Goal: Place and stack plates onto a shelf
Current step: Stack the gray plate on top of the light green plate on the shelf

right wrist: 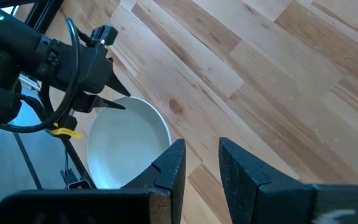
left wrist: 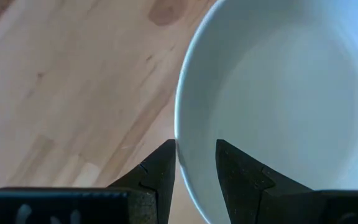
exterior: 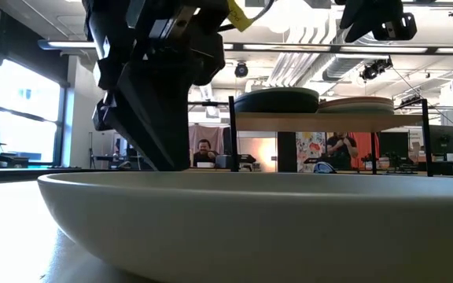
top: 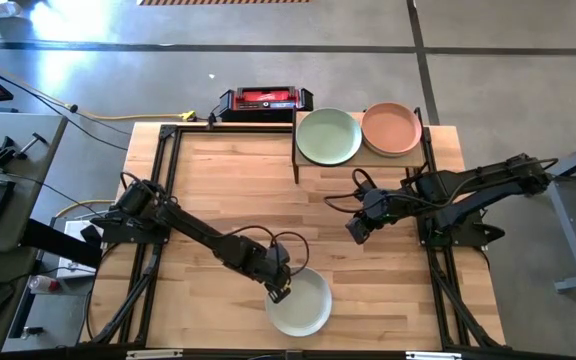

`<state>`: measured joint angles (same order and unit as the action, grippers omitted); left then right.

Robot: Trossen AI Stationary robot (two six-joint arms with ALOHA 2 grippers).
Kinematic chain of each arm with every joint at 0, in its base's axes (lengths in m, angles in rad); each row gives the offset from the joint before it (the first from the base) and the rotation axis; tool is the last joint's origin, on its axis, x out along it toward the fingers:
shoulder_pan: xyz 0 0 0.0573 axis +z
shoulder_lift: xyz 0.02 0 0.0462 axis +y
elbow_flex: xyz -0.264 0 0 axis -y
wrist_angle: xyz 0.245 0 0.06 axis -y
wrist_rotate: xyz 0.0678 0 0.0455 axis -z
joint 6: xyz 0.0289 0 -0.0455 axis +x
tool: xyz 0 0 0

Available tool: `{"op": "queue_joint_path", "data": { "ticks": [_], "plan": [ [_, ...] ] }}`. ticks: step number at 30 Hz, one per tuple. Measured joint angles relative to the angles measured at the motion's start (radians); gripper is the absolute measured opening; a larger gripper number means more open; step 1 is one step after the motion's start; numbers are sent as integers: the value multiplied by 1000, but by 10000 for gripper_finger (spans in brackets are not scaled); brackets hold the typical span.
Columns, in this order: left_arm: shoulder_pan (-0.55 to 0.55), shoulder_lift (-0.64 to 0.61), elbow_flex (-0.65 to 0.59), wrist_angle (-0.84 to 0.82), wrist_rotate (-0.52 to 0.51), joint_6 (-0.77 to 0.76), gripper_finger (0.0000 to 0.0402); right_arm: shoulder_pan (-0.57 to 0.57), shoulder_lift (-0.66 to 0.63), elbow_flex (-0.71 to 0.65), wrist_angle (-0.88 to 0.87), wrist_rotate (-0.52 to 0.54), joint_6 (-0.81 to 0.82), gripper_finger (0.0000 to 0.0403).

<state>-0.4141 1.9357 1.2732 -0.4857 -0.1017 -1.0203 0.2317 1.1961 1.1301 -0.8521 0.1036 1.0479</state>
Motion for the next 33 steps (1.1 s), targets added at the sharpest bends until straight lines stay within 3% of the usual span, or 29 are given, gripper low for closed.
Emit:
{"op": "queue_joint_path", "data": {
  "ticks": [26,33],
  "plan": [
    [2,5,0,-14,8,1,104,0,0,0,-4,0,8,78],
    [1,61,0,8,44,-12,104,0,0,0,-3,0,9,78]
  ]
}}
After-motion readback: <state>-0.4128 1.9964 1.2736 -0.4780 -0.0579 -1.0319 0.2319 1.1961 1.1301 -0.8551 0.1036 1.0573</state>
